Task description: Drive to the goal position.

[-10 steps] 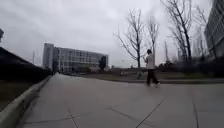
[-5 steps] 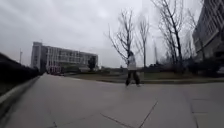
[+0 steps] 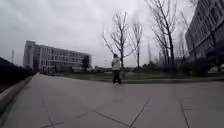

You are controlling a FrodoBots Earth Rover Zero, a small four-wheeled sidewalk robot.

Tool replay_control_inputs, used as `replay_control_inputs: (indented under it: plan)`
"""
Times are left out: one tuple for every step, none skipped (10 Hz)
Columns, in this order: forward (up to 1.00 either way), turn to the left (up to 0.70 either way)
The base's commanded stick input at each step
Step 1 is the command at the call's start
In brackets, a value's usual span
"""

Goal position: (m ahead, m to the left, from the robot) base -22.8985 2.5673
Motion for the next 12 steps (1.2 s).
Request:
replay_control_inputs:
  plan:
    - [-0.45, 0.27]
    - [-0.45, 0.27]
    - [-0.45, 0.27]
    - [-0.45, 0.27]
    - [-0.45, 0.27]
    - [0.41, -0.25]
    - [0.45, -0.27]
    - [0.45, -0.27]
    - [0.45, -0.27]
    - [0.45, -0.27]
    - [0.45, -0.27]
    - [0.45, -0.27]
